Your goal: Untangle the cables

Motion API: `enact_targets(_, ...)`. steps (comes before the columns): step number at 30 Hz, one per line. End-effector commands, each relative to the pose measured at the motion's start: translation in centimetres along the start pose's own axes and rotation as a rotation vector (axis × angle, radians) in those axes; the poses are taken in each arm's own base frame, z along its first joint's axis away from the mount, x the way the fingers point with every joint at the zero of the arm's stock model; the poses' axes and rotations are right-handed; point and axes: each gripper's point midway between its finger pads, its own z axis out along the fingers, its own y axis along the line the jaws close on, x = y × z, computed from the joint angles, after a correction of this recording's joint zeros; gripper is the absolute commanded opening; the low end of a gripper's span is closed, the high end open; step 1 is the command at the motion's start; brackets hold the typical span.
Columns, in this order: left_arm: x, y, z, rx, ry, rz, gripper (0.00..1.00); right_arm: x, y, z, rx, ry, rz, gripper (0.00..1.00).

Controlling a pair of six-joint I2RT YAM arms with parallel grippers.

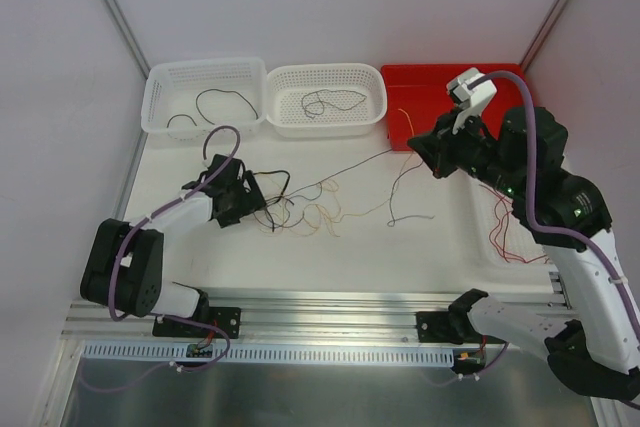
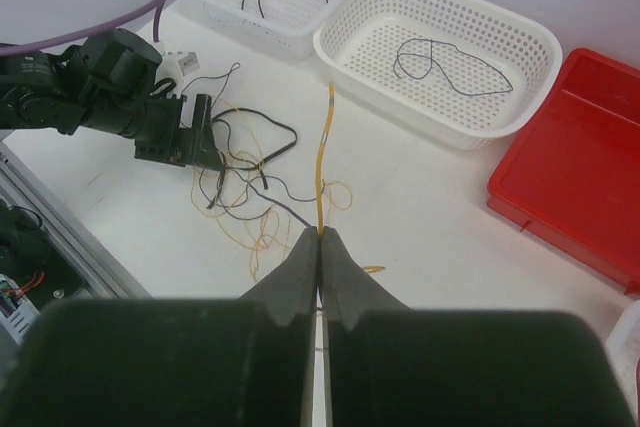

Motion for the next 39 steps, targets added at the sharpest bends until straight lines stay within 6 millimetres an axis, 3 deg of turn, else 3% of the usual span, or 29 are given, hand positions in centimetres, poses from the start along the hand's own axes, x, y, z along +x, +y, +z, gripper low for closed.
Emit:
enact_targets(1,1.6,2.2,-0.8,-0.067,0.017,0.0,0.82,-2.7,0.2,-1.5,0.003,-0.114,0.023,0.01)
enact_targets(7,2.6,3.0,-2.1,-0.054,0.0,-0.012,0.86,-4.3,-0.8,-4.0,0.069,-0.277,0.09,0.01)
enact_targets(11,3.3,3.1,-3.1,-0.024,-0.007,-0.019,0.89,-3.0,-0.7,-3.2,0.059,-0.243,0.097,0.01)
enact_targets(14,3.2,2.5,-4.5,0.033,-0.03,-0.01,0.93,-0.3,-0.4,-1.5,0.038,-0.135,0.104,0.01)
enact_targets(18,2.7,1.4,-6.5,0.119,-0.075,0.036,0.94,5.0,-0.4,1.8,0.03,0.009,0.16,0.02)
enact_targets(19,2.6,1.0,-7.2,0.144,-0.089,0.048,0.94,8.1,-0.8,3.2,0.048,0.083,0.181,0.04)
enact_targets(20,2.5,0.4,-7.7,0.179,-0.089,0.059,0.95,9.1,-1.3,3.8,0.081,0.101,0.208,0.05)
enact_targets(22,2.4,-0.2,-8.4,0.22,-0.098,0.097,0.96,13.1,-2.3,5.1,0.144,0.193,0.243,0.17)
enact_targets(25,2.4,-0.8,-8.9,0.257,-0.092,0.142,0.97,17.3,-4.8,6.1,0.287,0.298,0.296,0.25)
enact_targets(26,2.3,-1.0,-9.0,0.265,-0.09,0.158,0.97,19.7,-5.8,6.4,0.351,0.371,0.303,0.26)
enact_targets(30,2.2,-1.3,-8.9,0.259,-0.07,0.196,0.97,22.3,-8.1,6.0,0.5,0.494,0.291,0.43)
enact_targets(31,2.1,-1.3,-8.9,0.256,-0.065,0.196,0.98,22.3,-8.1,6.1,0.483,0.507,0.264,0.48)
enact_targets(34,2.0,-1.3,-8.5,0.238,-0.048,0.194,0.98,21.7,-4.9,8.0,0.274,0.492,0.212,0.61)
enact_targets(36,2.2,-1.3,-8.1,0.231,-0.024,0.189,0.98,21.1,-2.0,9.2,0.122,0.487,0.195,0.67)
enact_targets(39,2.5,-1.7,-7.9,0.24,0.009,0.185,0.97,21.5,-0.8,10.9,0.072,0.511,0.141,0.69)
